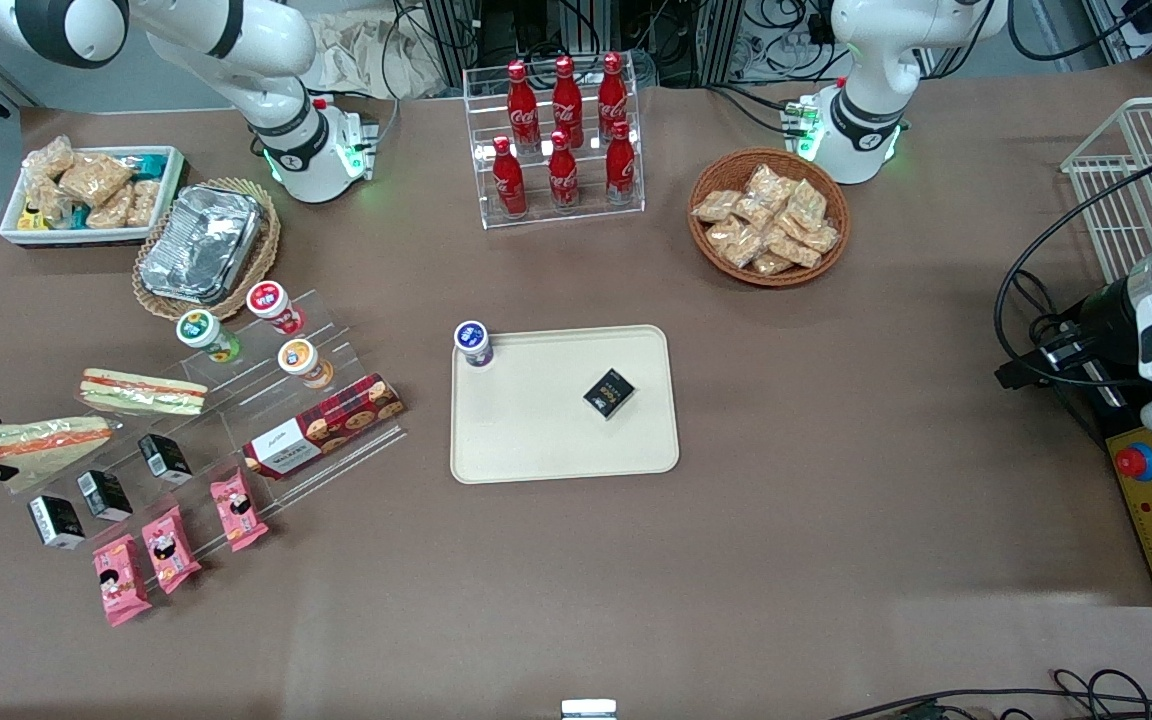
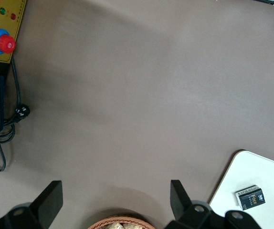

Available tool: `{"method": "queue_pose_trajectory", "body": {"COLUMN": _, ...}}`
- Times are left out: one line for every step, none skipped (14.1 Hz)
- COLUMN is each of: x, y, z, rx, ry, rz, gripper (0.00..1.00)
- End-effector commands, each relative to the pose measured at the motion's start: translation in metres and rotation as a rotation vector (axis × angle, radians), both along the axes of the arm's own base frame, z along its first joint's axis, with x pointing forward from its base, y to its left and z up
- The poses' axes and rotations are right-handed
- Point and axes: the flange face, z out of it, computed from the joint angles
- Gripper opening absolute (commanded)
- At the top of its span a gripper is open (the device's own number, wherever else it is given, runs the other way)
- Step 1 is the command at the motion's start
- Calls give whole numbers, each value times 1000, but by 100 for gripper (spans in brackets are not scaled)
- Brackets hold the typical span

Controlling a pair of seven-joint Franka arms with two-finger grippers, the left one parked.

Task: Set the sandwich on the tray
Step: 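Close the right gripper on a wrapped triangular sandwich and lift it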

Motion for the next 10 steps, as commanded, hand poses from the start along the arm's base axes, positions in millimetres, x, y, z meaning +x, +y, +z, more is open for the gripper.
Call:
{"method": "queue_pose_trajectory", "body": {"x": -1, "y": -8, "z": 0, "rx": 20, "ry": -25, "rz": -19, "gripper": 68}}
{"method": "queue_pose_trajectory", "body": {"x": -1, "y": -7, "z": 1, "rx": 23, "ry": -24, "rz": -5, "gripper": 52}}
{"method": "queue_pose_trajectory", "body": {"x": -2, "y": -7, "z": 2, "rx": 25, "ry": -23, "rz": 6, "gripper": 35}}
{"method": "queue_pose_trajectory", "body": {"x": -2, "y": -6, "z": 6, "rx": 24, "ry": -28, "rz": 14, "gripper": 21}}
{"method": "queue_pose_trajectory", "body": {"x": -3, "y": -6, "z": 13, "rx": 26, "ry": -33, "rz": 20, "gripper": 7}}
{"method": "queue_pose_trajectory", "body": {"x": -4, "y": -2, "z": 24, "rx": 33, "ry": -34, "rz": 27, "gripper": 5}}
{"method": "queue_pose_trajectory", "body": {"x": -3, "y": 4, "z": 32, "rx": 36, "ry": -38, "rz": 38, "gripper": 5}}
{"method": "queue_pose_trajectory", "body": {"x": -4, "y": 5, "z": 41, "rx": 35, "ry": -46, "rz": 40, "gripper": 5}}
{"method": "queue_pose_trajectory", "body": {"x": -9, "y": 7, "z": 60, "rx": 35, "ry": -60, "rz": 47, "gripper": 5}}
{"method": "queue_pose_trajectory", "body": {"x": -9, "y": 12, "z": 64, "rx": 40, "ry": -56, "rz": 85, "gripper": 5}}
